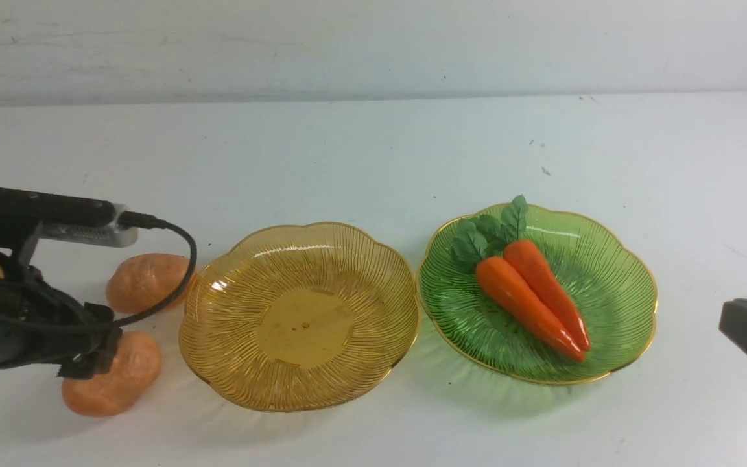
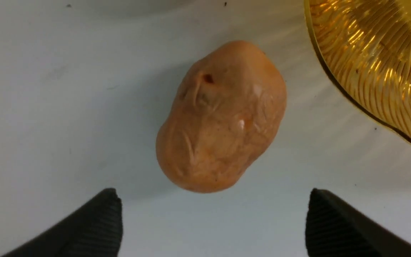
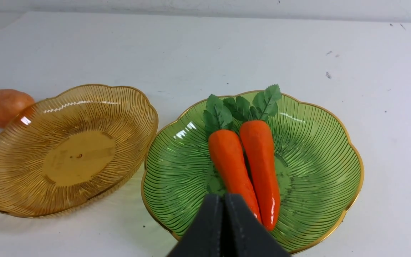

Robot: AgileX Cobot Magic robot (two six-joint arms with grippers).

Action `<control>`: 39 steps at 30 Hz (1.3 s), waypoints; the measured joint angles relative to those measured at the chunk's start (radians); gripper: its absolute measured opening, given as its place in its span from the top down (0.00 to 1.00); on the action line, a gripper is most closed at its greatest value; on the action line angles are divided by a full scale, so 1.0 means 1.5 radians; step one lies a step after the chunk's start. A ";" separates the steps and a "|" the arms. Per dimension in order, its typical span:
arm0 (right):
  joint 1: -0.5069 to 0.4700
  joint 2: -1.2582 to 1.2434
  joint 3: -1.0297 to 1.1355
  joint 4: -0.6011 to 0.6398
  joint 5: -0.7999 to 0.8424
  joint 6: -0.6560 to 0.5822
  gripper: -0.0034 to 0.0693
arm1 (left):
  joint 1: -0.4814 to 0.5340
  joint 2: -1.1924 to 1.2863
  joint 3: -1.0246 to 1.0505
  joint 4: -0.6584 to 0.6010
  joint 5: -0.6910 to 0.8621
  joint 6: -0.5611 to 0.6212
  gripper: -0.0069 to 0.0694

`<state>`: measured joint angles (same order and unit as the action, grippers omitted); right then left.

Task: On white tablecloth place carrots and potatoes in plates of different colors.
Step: 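Put the potatoes from the left side into the left plate with the left gripper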

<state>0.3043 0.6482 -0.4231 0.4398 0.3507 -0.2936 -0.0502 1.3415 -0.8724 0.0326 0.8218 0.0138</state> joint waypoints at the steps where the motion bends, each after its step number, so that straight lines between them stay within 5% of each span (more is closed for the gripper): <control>1: 0.000 0.000 0.000 0.000 0.000 0.000 0.97 | 0.000 0.015 -0.002 0.000 -0.003 0.002 0.04; 16: 0.000 0.000 0.000 0.000 0.001 0.000 0.97 | 0.000 0.188 -0.009 0.000 -0.122 0.033 0.04; 20: 0.000 0.000 0.000 0.000 0.001 0.000 0.97 | 0.000 0.206 -0.018 0.018 -0.128 0.033 0.10; 26: 0.000 0.000 0.000 0.000 0.001 0.000 0.97 | -0.001 0.199 -0.023 0.036 -0.107 0.022 0.34; 30: 0.000 0.000 0.000 0.000 0.001 0.000 0.97 | 0.001 0.139 -0.054 0.055 0.009 0.013 0.36; 39: 0.000 0.000 0.000 0.000 0.006 0.000 0.97 | -0.026 0.069 -0.233 -0.125 0.074 0.083 0.37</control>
<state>0.3043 0.6482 -0.4231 0.4398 0.3603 -0.2936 -0.0897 1.4450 -1.2214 -0.1546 0.9333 0.1378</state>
